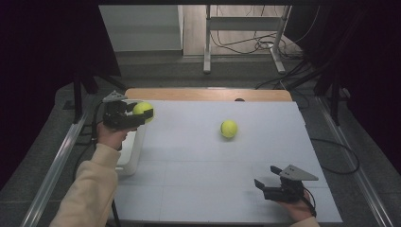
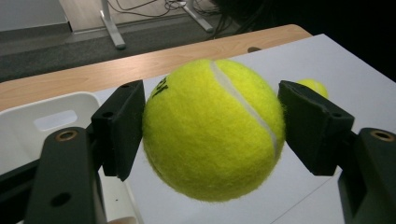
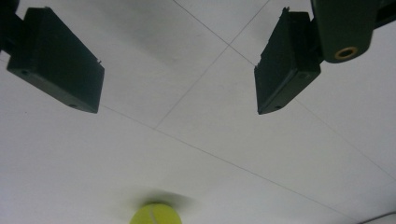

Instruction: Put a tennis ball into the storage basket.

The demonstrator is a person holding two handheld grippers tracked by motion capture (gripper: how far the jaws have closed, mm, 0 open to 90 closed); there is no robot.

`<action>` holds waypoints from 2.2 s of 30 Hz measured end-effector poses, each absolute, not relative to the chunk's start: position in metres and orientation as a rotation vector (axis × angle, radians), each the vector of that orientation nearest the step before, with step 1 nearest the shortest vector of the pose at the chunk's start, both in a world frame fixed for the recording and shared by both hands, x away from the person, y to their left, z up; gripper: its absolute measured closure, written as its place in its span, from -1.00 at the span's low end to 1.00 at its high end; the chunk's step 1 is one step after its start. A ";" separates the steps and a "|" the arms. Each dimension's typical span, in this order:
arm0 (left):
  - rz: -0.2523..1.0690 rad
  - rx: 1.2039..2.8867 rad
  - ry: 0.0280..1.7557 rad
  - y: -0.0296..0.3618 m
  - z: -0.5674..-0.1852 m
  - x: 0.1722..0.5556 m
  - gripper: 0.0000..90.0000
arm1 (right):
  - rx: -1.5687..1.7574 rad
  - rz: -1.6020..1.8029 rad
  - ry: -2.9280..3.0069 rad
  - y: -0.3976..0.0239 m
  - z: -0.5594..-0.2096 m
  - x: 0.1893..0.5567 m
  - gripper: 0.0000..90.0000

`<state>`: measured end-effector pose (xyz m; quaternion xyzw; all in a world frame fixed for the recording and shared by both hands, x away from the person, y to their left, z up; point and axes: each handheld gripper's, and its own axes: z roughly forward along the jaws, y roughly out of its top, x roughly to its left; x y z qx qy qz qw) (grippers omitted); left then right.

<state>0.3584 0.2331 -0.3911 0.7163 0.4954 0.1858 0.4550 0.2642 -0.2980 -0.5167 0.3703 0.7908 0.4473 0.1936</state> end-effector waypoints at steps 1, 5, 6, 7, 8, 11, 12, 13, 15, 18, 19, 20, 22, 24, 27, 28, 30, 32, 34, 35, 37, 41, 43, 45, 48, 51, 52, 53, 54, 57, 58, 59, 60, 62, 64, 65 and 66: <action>0.459 1.767 1.227 0.234 -0.392 0.359 -0.40 | 1.038 1.253 2.218 -0.298 -0.517 0.264 -0.63; 0.464 1.760 1.253 0.239 -0.393 0.363 -0.40 | 1.039 1.254 2.218 -0.298 -0.517 0.264 -0.63; 0.466 1.757 1.259 0.240 -0.394 0.363 -0.40 | 1.038 1.254 2.217 -0.298 -0.517 0.264 -0.63; 0.467 1.757 1.265 0.241 -0.394 0.364 -0.40 | 1.038 1.255 2.216 -0.298 -0.517 0.264 -0.63; 0.467 1.757 1.265 0.241 -0.394 0.364 -0.40 | 1.038 1.255 2.216 -0.298 -0.516 0.264 -0.63; 0.479 1.758 1.278 0.244 -0.393 0.367 -0.40 | 1.038 1.254 2.216 -0.298 -0.516 0.264 -0.63; 0.482 1.757 1.282 0.245 -0.393 0.367 -0.40 | 1.037 1.253 2.217 -0.298 -0.517 0.264 -0.63; 0.484 1.755 1.286 0.246 -0.393 0.368 -0.40 | 1.038 1.253 2.217 -0.298 -0.517 0.264 -0.63; 0.488 1.756 1.292 0.247 -0.393 0.370 -0.40 | 1.038 1.253 2.217 -0.298 -0.517 0.264 -0.63; 0.498 1.758 1.303 0.249 -0.393 0.373 -0.40 | 1.039 1.253 2.217 -0.298 -0.517 0.264 -0.63; 0.500 1.757 1.308 0.250 -0.393 0.374 -0.40 | 1.040 1.252 2.217 -0.298 -0.517 0.264 -0.63; 0.502 1.757 1.313 0.251 -0.393 0.375 -0.40 | 1.041 1.252 2.217 -0.298 -0.517 0.264 -0.63; 0.504 1.754 1.319 0.252 -0.393 0.376 -0.40 | 1.041 1.251 2.217 -0.298 -0.517 0.264 -0.63; 0.508 1.753 1.339 0.257 -0.395 0.379 -0.40 | 1.042 1.251 2.216 -0.298 -0.517 0.264 -0.63; 0.510 1.748 1.356 0.260 -0.396 0.381 -0.40 | 1.045 1.253 2.215 -0.298 -0.517 0.264 -0.63; 0.511 1.745 1.364 0.262 -0.397 0.382 -0.40 | 1.046 1.253 2.214 -0.299 -0.517 0.264 -0.63; 0.511 1.740 1.381 0.265 -0.400 0.385 -0.40 | 1.048 1.253 2.214 -0.299 -0.517 0.264 -0.63; 0.511 1.734 1.396 0.269 -0.402 0.387 -0.40 | 1.048 1.252 2.216 -0.298 -0.517 0.264 -0.63; 0.509 1.731 1.407 0.271 -0.404 0.389 -0.40 | 1.049 1.254 2.217 -0.298 -0.517 0.264 -0.63; 0.508 1.728 1.420 0.273 -0.405 0.391 -0.40 | 1.052 1.256 2.217 -0.298 -0.517 0.265 -0.63; 0.507 1.726 1.437 0.275 -0.408 0.394 -0.40 | 1.054 1.254 2.218 -0.298 -0.518 0.265 -0.63; 0.506 1.729 1.459 0.278 -0.412 0.401 -0.40 | 1.056 1.255 2.215 -0.299 -0.518 0.265 -0.63; 0.504 1.730 1.469 0.278 -0.414 0.405 -0.40 | 1.056 1.254 2.216 -0.299 -0.518 0.265 -0.63; 0.505 1.740 1.473 0.278 -0.415 0.408 -0.40 | 1.055 1.253 2.217 -0.299 -0.518 0.265 -0.63; 0.508 1.753 1.483 0.277 -0.417 0.413 -0.40 | 1.056 1.251 2.219 -0.299 -0.518 0.265 -0.63; 0.510 1.761 1.501 0.278 -0.421 0.417 -0.40 | 1.054 1.252 2.218 -0.299 -0.518 0.265 -0.63; 0.509 1.761 1.507 0.279 -0.422 0.419 -0.40 | 1.054 1.252 2.218 -0.299 -0.518 0.265 -0.63; 0.508 1.765 1.514 0.279 -0.423 0.420 -0.40 | 1.053 1.251 2.218 -0.299 -0.518 0.265 -0.63; 0.505 1.767 1.520 0.279 -0.425 0.421 -0.40 | 1.053 1.251 2.219 -0.300 -0.518 0.265 -0.63; 0.504 1.778 1.530 0.280 -0.427 0.423 -0.40 | 1.053 1.251 2.221 -0.299 -0.518 0.265 -0.63; 0.504 1.778 1.530 0.280 -0.427 0.423 -0.40 | 1.053 1.251 2.221 -0.299 -0.518 0.265 -0.63; 0.496 1.788 1.539 0.281 -0.430 0.425 -0.40 | 1.053 1.245 2.225 -0.299 -0.519 0.265 -0.63; 0.497 1.790 1.541 0.281 -0.431 0.425 -0.40 | 1.051 1.244 2.226 -0.299 -0.519 0.265 -0.63; 0.491 1.803 1.547 0.281 -0.433 0.427 -0.40 | 1.050 1.245 2.227 -0.298 -0.519 0.265 -0.63; 0.486 1.814 1.550 0.280 -0.435 0.428 -0.40 | 1.051 1.245 2.227 -0.299 -0.519 0.265 -0.63; 0.484 1.816 1.551 0.280 -0.435 0.428 -0.40 | 1.051 1.244 2.227 -0.299 -0.519 0.265 -0.63; 0.484 1.817 1.551 0.280 -0.435 0.428 -0.40 | 1.051 1.244 2.227 -0.299 -0.519 0.266 -0.63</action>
